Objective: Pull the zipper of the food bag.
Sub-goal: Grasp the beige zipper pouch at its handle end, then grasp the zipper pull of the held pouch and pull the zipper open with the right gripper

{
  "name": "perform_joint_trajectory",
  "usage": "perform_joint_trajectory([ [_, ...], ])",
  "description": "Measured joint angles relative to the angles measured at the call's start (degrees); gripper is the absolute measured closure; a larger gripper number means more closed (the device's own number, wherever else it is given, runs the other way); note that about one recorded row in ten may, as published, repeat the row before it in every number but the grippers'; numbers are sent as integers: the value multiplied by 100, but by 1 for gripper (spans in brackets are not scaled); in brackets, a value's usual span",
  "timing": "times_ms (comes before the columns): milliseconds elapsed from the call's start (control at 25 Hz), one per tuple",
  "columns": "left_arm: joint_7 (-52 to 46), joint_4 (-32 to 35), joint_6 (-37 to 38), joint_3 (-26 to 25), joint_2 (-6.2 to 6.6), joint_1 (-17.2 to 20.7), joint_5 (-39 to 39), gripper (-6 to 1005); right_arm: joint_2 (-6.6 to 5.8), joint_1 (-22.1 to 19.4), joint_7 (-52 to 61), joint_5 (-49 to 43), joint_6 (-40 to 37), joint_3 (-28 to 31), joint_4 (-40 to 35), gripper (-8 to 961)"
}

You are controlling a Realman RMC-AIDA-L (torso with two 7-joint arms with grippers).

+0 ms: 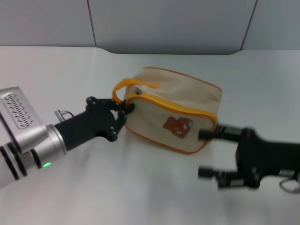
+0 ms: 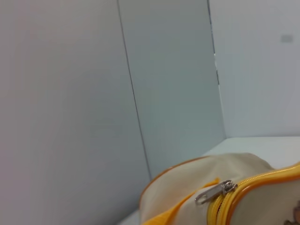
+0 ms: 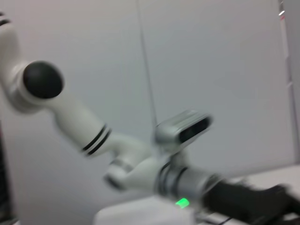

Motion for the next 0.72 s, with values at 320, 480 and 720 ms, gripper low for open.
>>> perform_joint_trajectory([
  [320,439,735,582,18,28,80,41,919,45,-109,-1286,1553,464,2042,1143,110],
  [480,551,1022,817,136,30,63,47,920,55,55,-3855,2182,693,2095,2254,110],
  [720,561,1406,1166,483,7,63,17,922,72,541,-8770,2200,1525,2092,4146,111],
])
